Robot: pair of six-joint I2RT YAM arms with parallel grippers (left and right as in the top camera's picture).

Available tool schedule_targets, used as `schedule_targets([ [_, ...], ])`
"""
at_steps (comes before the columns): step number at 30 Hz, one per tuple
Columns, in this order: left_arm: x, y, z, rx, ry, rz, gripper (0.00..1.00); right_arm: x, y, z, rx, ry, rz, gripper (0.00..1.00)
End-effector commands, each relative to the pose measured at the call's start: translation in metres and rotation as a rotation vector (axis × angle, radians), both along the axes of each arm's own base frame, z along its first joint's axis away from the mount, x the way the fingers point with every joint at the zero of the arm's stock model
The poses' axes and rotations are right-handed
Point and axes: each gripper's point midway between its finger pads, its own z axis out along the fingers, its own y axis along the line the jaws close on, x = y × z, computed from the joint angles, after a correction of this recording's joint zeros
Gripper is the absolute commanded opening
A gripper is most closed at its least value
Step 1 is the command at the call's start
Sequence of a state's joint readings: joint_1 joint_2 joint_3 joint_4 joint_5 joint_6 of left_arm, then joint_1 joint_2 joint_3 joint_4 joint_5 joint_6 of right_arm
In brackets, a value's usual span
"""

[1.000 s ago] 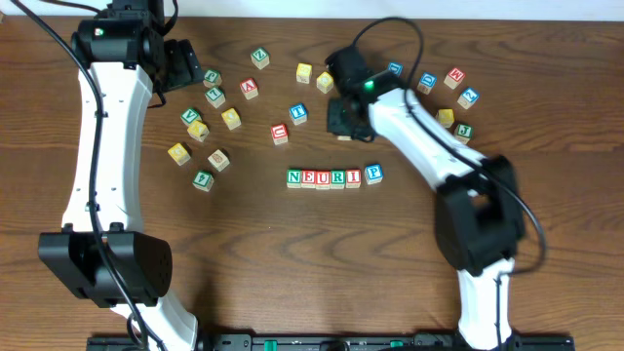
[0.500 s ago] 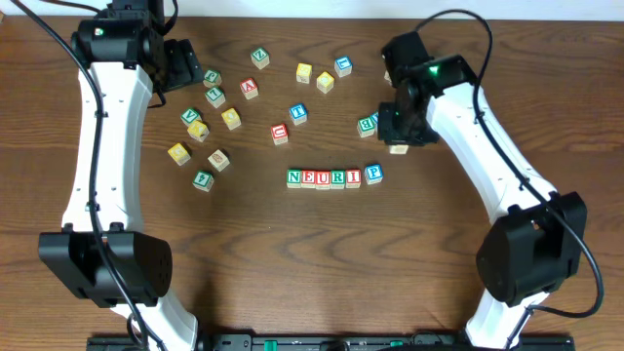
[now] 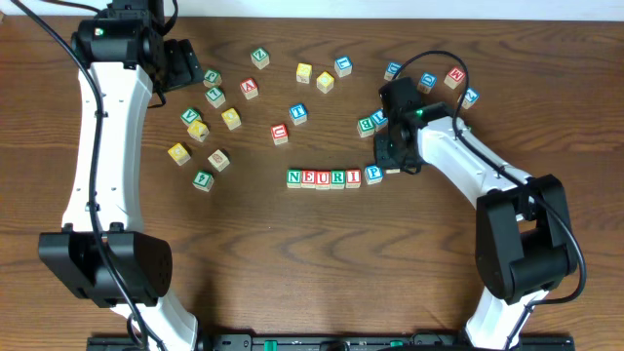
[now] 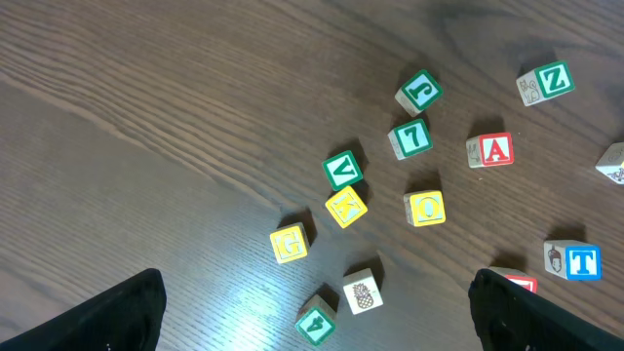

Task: Spell out NEURIPS
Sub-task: 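Carry the yellow S block down and place it right of P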

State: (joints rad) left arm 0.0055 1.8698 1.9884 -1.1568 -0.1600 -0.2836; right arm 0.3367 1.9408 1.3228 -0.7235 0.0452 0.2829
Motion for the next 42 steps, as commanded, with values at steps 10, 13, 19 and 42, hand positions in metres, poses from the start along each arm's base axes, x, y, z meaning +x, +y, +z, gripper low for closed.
schedule_targets([
  [10, -0.002, 0.003, 0.009, 0.008, -0.017, 0.001, 0.98, -0.010, 0.005, -0.019, 0.025, 0.022, 0.047, 0.23],
  [13, -0.002, 0.003, 0.009, 0.008, -0.017, 0.001, 0.98, -0.014, 0.009, -0.019, 0.038, 0.035, 0.058, 0.23],
  [19, -0.002, 0.003, 0.009, 0.008, -0.017, 0.001, 0.97, -0.018, 0.015, -0.020, 0.033, 0.042, 0.086, 0.22],
  [42, -0.002, 0.003, 0.009, 0.008, -0.017, 0.001, 0.98, -0.023, 0.020, -0.020, 0.026, 0.053, 0.110, 0.45],
])
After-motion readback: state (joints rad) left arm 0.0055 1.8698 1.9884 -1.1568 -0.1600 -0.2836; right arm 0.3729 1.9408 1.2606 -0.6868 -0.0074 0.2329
